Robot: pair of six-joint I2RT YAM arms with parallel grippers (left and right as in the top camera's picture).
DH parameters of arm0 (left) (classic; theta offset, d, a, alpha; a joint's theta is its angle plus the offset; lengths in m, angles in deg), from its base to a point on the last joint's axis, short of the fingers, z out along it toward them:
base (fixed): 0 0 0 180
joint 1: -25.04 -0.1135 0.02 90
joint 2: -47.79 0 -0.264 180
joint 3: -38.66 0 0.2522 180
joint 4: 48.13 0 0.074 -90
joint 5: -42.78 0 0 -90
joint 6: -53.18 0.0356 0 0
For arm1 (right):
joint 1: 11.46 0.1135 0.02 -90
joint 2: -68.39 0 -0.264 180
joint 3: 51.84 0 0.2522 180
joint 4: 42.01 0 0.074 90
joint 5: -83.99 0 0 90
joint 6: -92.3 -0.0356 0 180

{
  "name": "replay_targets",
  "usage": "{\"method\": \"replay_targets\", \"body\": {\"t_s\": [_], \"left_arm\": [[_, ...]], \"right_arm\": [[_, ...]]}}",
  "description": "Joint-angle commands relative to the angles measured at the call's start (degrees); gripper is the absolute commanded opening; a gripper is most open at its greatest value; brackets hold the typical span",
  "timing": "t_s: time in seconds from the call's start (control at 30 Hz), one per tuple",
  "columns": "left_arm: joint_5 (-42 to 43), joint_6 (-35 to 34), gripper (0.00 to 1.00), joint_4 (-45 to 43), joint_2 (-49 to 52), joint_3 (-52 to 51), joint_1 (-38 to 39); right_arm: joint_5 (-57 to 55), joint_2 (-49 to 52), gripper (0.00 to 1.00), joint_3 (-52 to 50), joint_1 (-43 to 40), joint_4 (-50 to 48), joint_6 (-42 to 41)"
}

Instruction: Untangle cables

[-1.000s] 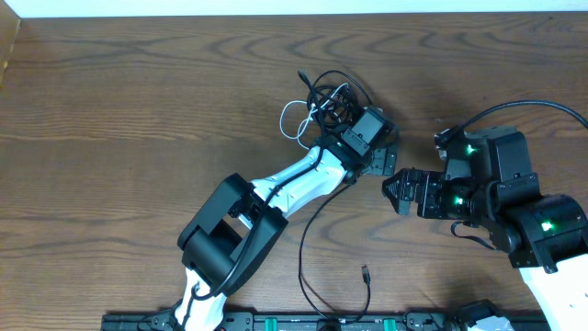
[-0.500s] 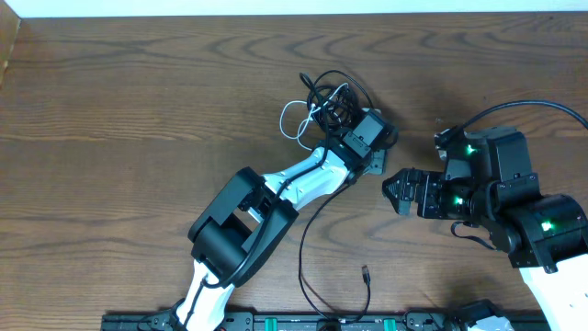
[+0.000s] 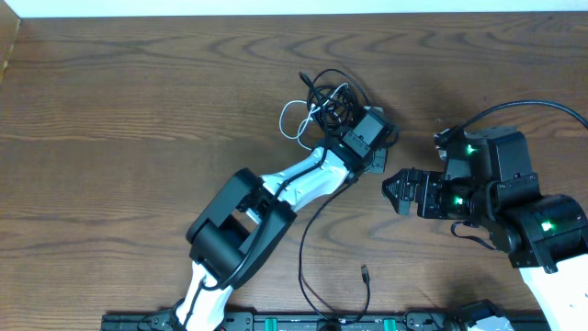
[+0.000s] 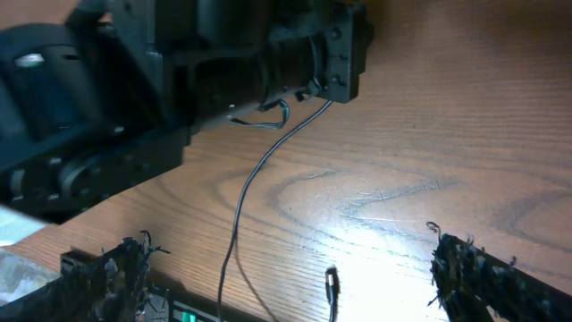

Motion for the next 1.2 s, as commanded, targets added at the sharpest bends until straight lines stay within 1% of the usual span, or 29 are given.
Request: {"method": "replay_targets", "body": {"t_s": [0.0,0.2,0.4,0.57,0.67,0.93,1.17], "left_arm": [[-0.33,0.15,0.08,0.74,-7.15,-0.7,-0.02],[-0.33,0.17,0.08,2.69,-18.56,-0.7,-0.02],[-0.35,0.42,0.08,2.71,-30.32,-0.7,-0.02],[-0.39,3.45,0.08,2.75,-38.21,-0.7,-0.04],[-0.39,3.8,0.08,2.71,-42.12,-0.7,-0.04],[-0.7,10.43,0.08,2.73,-50.73,-0.7,-0.04],[-5.92,15.15,0.08,1.18,-54.95,-0.7,-0.04]], "right_arm": [[0.52,0.02,0.99,1.05,-0.28,-0.09,0.57],[0.52,0.02,0.99,1.05,-0.28,-0.11,0.57],[0.5,0.02,0.99,1.05,-0.28,-0.09,0.57],[0.52,0.02,0.99,1.05,-0.28,-0.09,0.57],[0.5,0.02,0.99,1.05,-0.28,-0.09,0.57],[0.52,0.02,0.99,1.05,-0.28,-0.11,0.57],[0.52,0.02,0.99,1.05,-0.28,-0.09,0.57]]}}
